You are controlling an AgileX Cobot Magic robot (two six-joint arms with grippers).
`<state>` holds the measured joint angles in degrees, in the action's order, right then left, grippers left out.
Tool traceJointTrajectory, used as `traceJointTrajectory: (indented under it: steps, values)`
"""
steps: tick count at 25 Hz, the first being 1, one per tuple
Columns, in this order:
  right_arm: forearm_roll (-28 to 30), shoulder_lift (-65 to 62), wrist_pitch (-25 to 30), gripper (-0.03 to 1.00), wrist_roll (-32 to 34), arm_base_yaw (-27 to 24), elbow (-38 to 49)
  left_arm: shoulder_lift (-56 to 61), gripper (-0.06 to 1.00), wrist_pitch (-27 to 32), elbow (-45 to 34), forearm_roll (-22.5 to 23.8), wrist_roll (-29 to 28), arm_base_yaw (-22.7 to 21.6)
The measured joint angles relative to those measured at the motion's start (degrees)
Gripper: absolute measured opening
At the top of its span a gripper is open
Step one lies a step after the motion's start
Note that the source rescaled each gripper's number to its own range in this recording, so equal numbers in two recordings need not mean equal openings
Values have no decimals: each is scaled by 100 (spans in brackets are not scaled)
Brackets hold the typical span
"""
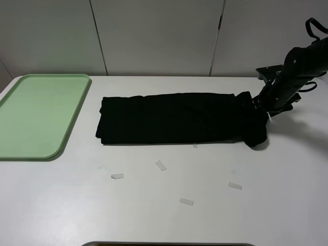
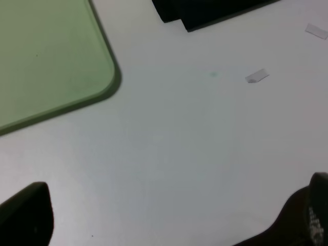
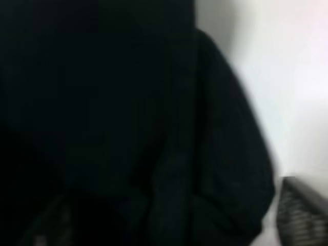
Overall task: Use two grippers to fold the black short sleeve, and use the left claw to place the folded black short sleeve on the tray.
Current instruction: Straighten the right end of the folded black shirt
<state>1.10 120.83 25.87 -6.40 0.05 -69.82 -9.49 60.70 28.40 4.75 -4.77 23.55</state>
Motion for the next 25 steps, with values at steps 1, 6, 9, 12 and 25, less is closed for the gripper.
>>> traceJointTrajectory:
  steps: [1,6,9,12,25]
  values:
    - [-23,5,0,71,0,10,0,0,98,0,0,0,0,0]
    - [-29,18,-10,22,0,10,0,0,98,0,0,0,0,0]
    - [21,18,-10,13,0,10,-4,0,98,0,0,0,0,0]
    - [103,18,-10,13,0,10,-11,0,98,0,0,0,0,0]
    - [866,-895,401,13,18,-5,8,0,98,0,0,0,0,0]
